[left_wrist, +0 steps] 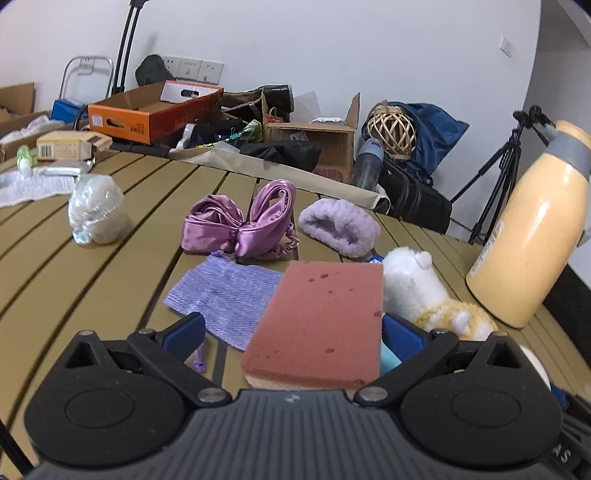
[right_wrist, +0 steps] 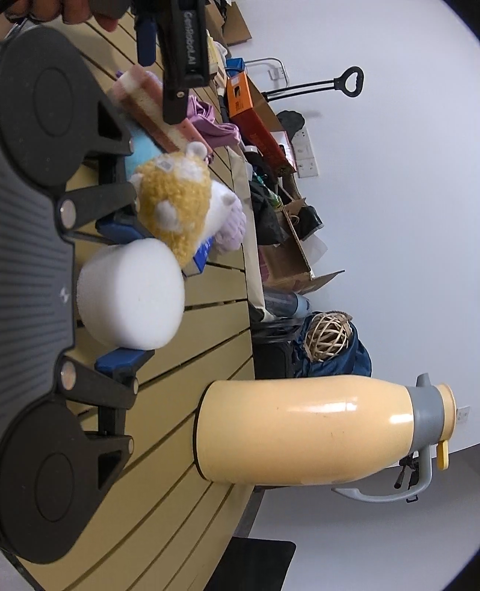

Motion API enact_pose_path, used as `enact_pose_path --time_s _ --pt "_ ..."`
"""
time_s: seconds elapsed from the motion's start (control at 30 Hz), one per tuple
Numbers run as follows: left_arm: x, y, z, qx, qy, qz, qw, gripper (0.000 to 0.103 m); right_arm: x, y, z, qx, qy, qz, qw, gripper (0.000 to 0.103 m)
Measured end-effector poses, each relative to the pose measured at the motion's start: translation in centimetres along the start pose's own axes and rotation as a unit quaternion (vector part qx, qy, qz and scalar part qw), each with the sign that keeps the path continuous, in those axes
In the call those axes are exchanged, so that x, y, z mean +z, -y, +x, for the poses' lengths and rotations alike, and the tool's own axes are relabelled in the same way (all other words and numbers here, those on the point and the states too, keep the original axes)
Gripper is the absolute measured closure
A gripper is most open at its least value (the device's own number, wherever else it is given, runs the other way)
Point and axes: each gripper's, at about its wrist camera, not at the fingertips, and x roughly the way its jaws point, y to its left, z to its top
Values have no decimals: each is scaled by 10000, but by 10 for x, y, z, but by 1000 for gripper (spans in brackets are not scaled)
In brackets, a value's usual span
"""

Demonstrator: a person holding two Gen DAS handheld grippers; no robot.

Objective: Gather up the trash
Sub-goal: 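Close the right tool on the white foam puck while the left tool grasps the pink sponge, then lift the pink sponge and white puck and carry both over the black bin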

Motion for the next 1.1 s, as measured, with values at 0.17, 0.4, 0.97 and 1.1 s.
enact_pose_path --time_s 0.17,0.4,0.97,1.1 --pt "-1 -4 13 -88 -167 -228 9996 0 -1 9 -5 -39 12 12 10000 47" --pt "-3 -1 19 -188 -376 -233 9988 0 -1 17 -9 -54 60 77 9999 47" --pt "-13 11 -2 102 -21 120 9999 25 -4 14 -21 96 179 45 9998 46" --pt "-13 12 -15 194 145 254 9994 25 -6 11 -26 238 148 125 9995 46"
